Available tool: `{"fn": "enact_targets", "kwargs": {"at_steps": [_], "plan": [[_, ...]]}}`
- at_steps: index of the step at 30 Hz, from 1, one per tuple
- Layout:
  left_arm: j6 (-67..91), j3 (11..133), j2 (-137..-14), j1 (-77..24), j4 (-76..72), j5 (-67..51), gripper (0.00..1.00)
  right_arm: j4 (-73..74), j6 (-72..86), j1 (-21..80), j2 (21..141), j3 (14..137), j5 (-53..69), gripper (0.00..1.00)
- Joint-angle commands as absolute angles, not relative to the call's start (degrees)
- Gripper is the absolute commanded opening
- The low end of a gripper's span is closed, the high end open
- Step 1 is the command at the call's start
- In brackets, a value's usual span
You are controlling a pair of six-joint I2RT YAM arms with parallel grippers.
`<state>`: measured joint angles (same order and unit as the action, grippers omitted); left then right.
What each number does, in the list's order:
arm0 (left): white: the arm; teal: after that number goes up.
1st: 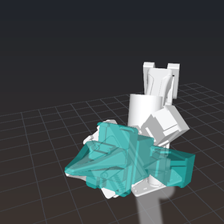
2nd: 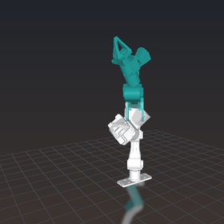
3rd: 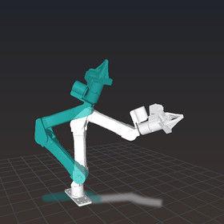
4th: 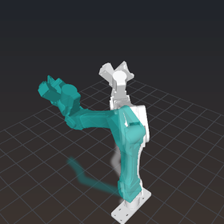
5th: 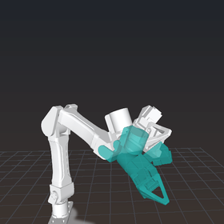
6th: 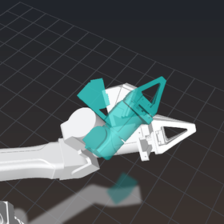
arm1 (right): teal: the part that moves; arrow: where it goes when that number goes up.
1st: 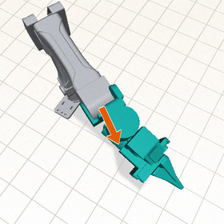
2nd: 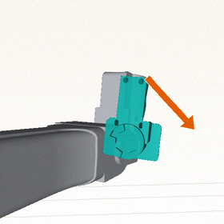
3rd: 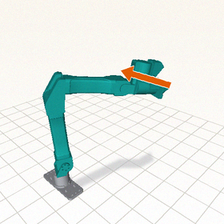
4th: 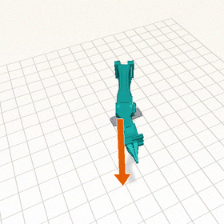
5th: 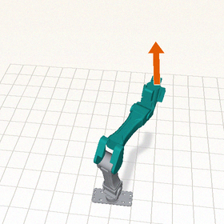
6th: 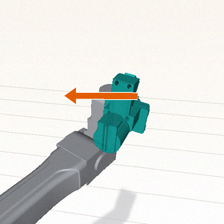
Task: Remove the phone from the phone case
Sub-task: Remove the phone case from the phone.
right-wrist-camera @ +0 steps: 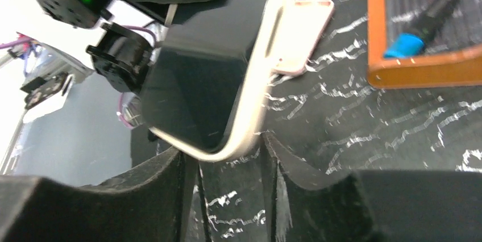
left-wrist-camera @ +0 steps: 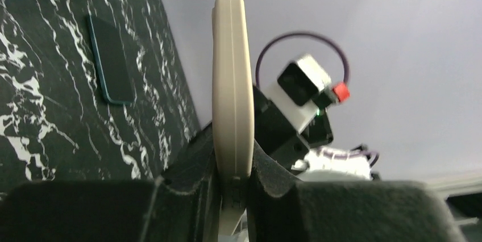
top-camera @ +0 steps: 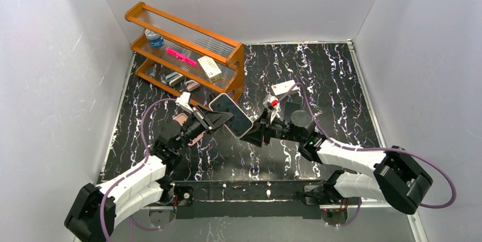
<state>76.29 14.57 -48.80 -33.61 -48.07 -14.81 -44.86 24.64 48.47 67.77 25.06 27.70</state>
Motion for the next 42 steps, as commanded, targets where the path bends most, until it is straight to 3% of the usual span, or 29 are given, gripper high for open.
{"fn": "enact_targets", "kwargs": {"at_steps": [1, 9, 17, 25, 32, 38, 42], "plan": [[65.4, 20.2, -48.7, -34.6, -43.9, -25.1, 0.00, -38.2, 22.5, 46.8, 63.6, 22.7, 27.2, 0.57], [50.3, 30.0, -48.3, -33.8, -24.5, -29.6, 0.00, -29.1, 18.0, 44.5, 54.4, 21.4, 33.0, 0.68], [50.3, 31.8, -50.4, -33.7, -26.5, -39.1, 0.00, -25.0, 13.4, 42.5, 50.1, 25.2, 44.2, 0.69], [53.4, 31.3, -50.8, -33.7, -32.0, -43.4, 0.00, -28.8, 14.4, 42.3, 54.6, 28.0, 51.4, 0.62], [54.1, 31.4, -50.7, -33.7, -32.3, -44.3, 0.00, -30.3, 14.1, 42.3, 56.3, 29.2, 56.6, 0.49], [54.1, 31.0, -50.7, -33.7, -32.3, -44.4, 0.00, -29.6, 13.6, 42.1, 56.1, 30.0, 59.2, 0.47], [54.2, 31.3, -50.8, -33.7, -32.3, -44.7, 0.00, -29.7, 13.4, 42.1, 56.1, 30.2, 60.0, 0.39]]}}
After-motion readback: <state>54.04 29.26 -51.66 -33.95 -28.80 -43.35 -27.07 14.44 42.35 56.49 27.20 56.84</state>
